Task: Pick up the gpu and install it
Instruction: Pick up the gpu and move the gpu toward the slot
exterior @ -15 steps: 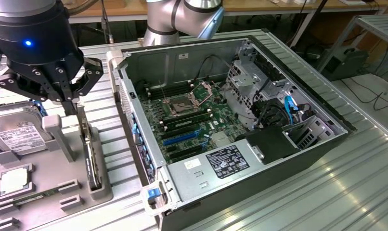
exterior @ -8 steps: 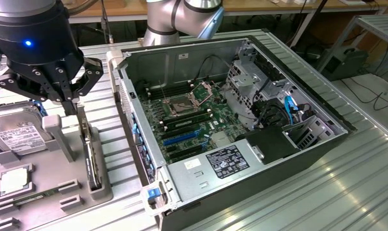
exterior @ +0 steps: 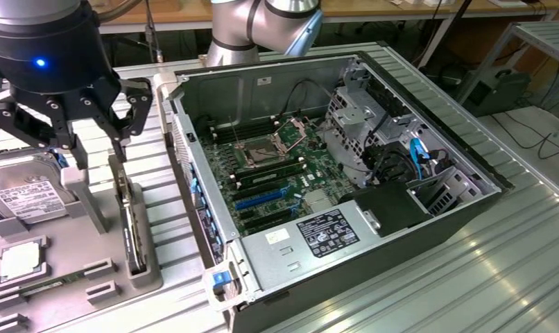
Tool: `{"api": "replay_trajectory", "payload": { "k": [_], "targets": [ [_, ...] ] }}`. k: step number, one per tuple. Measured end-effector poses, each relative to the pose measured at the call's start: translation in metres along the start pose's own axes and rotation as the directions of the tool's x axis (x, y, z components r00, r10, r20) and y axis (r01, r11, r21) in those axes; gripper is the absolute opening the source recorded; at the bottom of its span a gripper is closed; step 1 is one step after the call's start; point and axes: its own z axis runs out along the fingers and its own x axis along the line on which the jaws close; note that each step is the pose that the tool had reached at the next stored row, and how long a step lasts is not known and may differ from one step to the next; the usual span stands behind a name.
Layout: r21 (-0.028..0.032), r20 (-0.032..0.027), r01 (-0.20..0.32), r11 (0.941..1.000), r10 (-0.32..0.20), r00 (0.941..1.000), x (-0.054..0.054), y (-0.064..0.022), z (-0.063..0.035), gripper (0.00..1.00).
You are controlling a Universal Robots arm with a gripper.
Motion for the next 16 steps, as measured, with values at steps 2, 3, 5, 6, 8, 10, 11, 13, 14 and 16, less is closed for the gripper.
{"api": "replay_trajectory", "payload": {
  "k": [2, 3, 5, 6, 8, 10, 11, 13, 14, 16],
  "targets": [
    [0.0001, -0.0001, 0.000, 1.0000, 0.000, 1.0000, 0.0000, -0.0006, -0.0001, 0.54],
    [0.0000, 0.0000, 0.000, 1.0000, 0.000, 1.0000, -0.0001, -0.0009, -0.0001, 0.60],
    [0.0000, 0.0000, 0.000, 1.0000, 0.000, 1.0000, -0.0001, -0.0014, -0.0001, 0.65],
    [0.0000, 0.0000, 0.000, 1.0000, 0.000, 1.0000, -0.0001, -0.0015, -0.0001, 0.65],
    [0.0000, 0.0000, 0.000, 1.0000, 0.000, 1.0000, -0.0001, -0.0015, -0.0001, 0.72],
    [0.0000, 0.0000, 0.001, 1.0000, -0.001, 1.0000, -0.0001, -0.0016, -0.0001, 0.78],
    [-0.0004, -0.0004, 0.006, 1.0000, -0.006, 1.0000, -0.0001, -0.0017, -0.0001, 0.78],
    [-0.0010, -0.0011, 0.025, 0.9997, -0.025, 0.9997, -0.0001, -0.0017, -0.0001, 0.78],
    [-0.0011, -0.0015, 0.031, 0.9995, -0.031, 0.9995, -0.0001, -0.0017, -0.0001, 0.78],
    [-0.0016, -0.0019, 0.042, 0.9991, -0.042, 0.9991, -0.0001, -0.0017, 0.0002, 0.78]
  ]
}}
